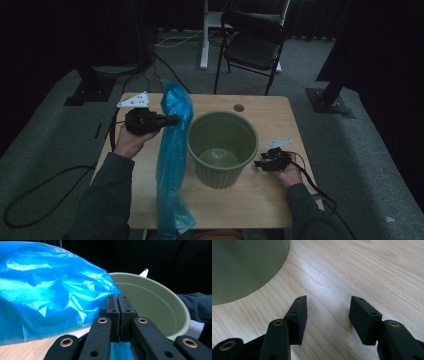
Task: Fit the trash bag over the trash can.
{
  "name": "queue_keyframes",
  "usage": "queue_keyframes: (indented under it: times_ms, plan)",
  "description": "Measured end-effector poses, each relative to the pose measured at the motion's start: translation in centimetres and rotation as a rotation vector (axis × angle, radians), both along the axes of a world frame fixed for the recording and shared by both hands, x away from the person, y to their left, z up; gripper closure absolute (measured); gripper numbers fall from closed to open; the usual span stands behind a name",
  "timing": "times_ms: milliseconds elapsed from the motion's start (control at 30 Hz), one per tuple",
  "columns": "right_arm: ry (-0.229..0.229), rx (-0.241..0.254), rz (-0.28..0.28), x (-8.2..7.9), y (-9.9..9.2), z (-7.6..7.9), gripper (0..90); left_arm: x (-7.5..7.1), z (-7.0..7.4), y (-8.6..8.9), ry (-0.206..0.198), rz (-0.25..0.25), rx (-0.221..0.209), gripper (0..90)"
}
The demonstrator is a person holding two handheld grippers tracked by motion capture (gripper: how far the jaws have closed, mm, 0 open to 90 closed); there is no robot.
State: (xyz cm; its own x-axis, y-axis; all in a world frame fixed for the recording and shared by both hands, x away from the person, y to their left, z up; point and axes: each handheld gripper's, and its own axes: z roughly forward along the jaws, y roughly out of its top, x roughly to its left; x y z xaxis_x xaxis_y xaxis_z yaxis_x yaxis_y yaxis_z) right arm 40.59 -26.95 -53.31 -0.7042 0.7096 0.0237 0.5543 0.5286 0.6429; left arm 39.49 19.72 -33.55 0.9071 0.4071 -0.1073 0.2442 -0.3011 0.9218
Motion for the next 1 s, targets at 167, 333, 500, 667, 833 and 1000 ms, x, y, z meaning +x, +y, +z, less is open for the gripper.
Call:
queue_keyframes:
  times_ms: [167,333,500,667,833,1000]
  plan:
    - [0.000,-0.001,0.003,0.0,0.0,0.0,48.1,0.3,0.6,-0.5,0.012,-0.057,-0.029,88.3]
    - [0.000,0.000,0.002,0.0,0.0,0.0,48.2,0.2,1.3,-1.0,0.017,-0.115,-0.061,88.2]
    - [0.000,0.000,0.002,0.0,0.0,0.0,48.3,0.1,2.0,-1.3,0.013,-0.163,-0.096,88.2]
    - [0.000,0.000,0.002,0.0,0.0,0.0,48.3,0.2,1.9,-1.7,0.017,-0.171,-0.083,88.2]
    - [0.000,0.001,0.002,0.0,0.0,0.0,48.4,0.2,1.3,-3.2,0.027,-0.200,-0.040,88.1]
    - [0.000,-0.002,0.004,0.0,0.0,0.0,48.4,0.1,0.4,-5.0,0.056,-0.268,0.043,87.8]
